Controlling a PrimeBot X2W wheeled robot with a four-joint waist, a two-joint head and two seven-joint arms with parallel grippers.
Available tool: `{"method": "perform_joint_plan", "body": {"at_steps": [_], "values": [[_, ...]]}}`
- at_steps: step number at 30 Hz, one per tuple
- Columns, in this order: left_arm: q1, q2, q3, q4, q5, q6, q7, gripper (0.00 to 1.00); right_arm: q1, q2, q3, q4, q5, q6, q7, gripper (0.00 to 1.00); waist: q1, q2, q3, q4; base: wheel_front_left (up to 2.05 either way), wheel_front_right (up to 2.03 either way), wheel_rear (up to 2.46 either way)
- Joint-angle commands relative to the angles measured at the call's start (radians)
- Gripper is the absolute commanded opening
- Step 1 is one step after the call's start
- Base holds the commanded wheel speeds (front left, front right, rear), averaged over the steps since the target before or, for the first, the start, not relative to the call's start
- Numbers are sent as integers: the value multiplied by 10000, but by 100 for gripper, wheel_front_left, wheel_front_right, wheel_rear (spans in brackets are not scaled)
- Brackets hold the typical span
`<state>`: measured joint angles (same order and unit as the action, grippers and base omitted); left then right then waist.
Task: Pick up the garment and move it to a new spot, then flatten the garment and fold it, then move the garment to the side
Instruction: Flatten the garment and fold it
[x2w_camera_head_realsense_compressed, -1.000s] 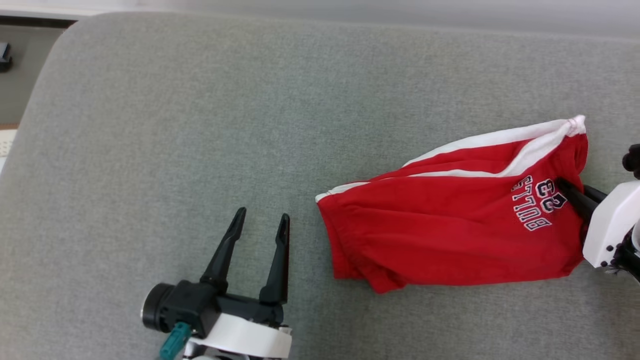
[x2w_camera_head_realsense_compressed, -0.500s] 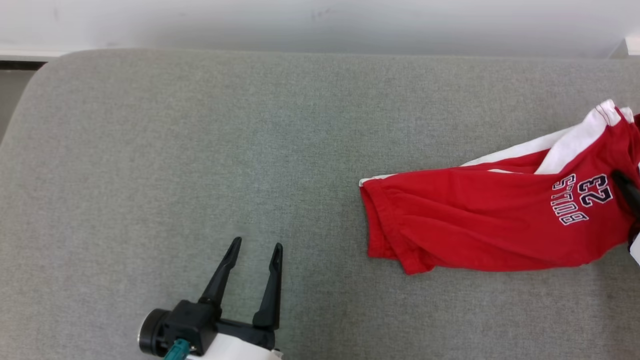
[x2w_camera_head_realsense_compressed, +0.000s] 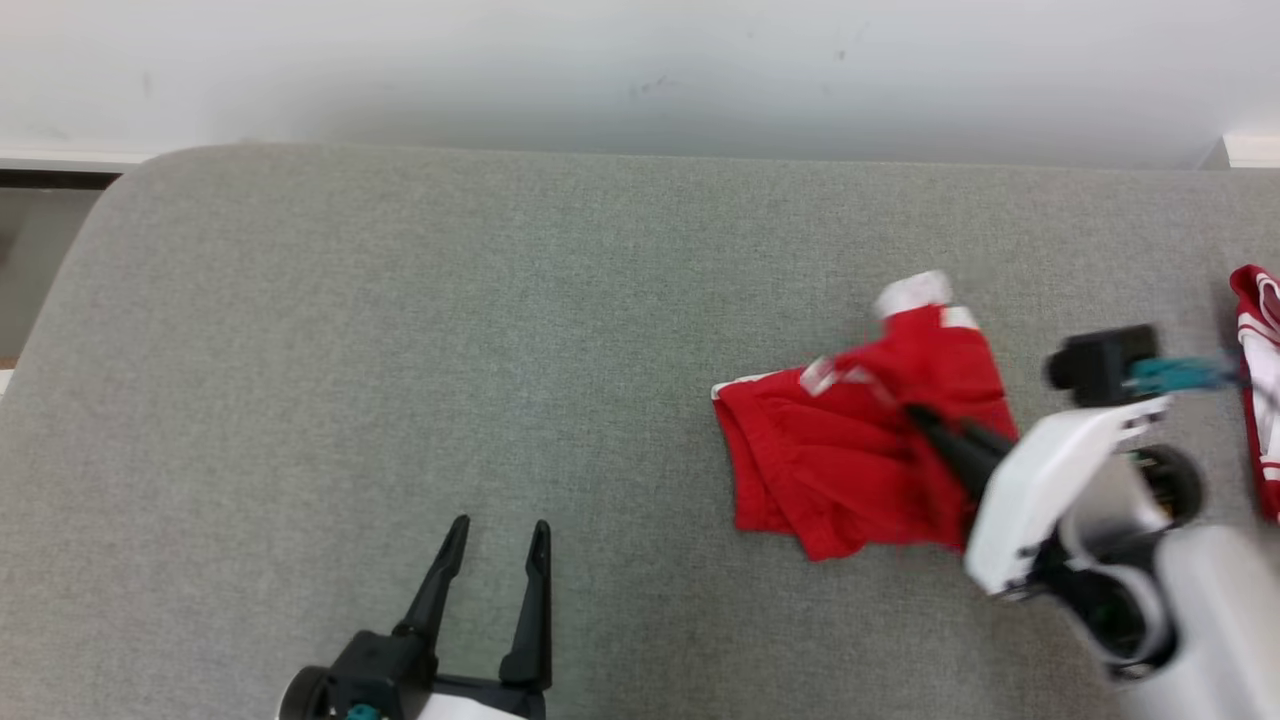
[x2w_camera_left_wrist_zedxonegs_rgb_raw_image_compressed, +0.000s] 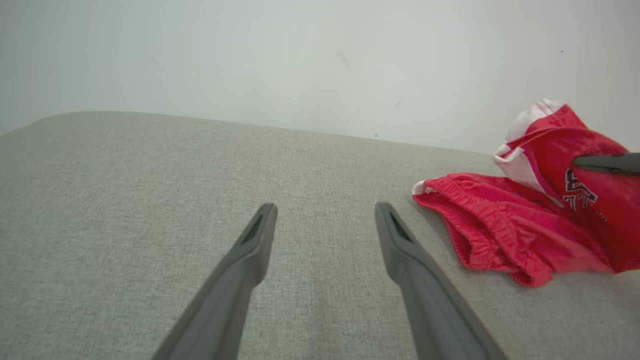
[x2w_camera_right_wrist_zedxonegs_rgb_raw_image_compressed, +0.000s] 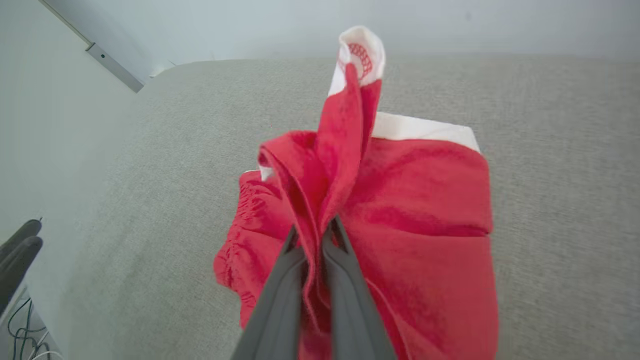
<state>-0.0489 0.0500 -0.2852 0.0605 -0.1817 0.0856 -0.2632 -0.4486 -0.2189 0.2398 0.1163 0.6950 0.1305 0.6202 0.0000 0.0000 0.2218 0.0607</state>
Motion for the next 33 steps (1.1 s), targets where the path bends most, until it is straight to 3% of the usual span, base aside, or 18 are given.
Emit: {"method": "perform_joint_plan", "body": {"at_steps": [1,5,9,23,24,25,26,33], "values": [[53,23,-48,4,-80,59,-14,100,177,534,119,23,-328,-1,109,0,0,0,-7,0,0,0,0],[-29,24,-198,74,-170,122,-14,100,261,1371,278,388,-1049,-1,-143,0,0,0,-9,46,0,0,0],[-60,23,-262,116,-218,152,-14,100,233,1612,381,693,-1222,-1,-472,0,0,0,-29,99,0,0,0],[133,23,-484,342,-260,170,-14,100,-525,1673,1289,1709,-324,-1,-1831,2,0,0,-239,95,0,0,0],[126,23,-506,347,-273,177,-14,100,-577,1676,1320,1829,-322,-1,-1923,20,0,0,-232,94,0,0,0],[116,23,-514,359,-272,173,-12,100,-614,1676,1367,1951,-286,-1,-2002,45,0,0,-226,94,0,0,0],[104,23,-523,369,-277,173,-14,100,-645,1675,1414,2036,-205,-1,-2126,100,0,0,-222,94,0,0,0],[110,23,-464,470,-228,159,-14,100,-695,1676,2242,2378,792,-1,-2979,100,0,0,-299,79,0,0,0]]}}
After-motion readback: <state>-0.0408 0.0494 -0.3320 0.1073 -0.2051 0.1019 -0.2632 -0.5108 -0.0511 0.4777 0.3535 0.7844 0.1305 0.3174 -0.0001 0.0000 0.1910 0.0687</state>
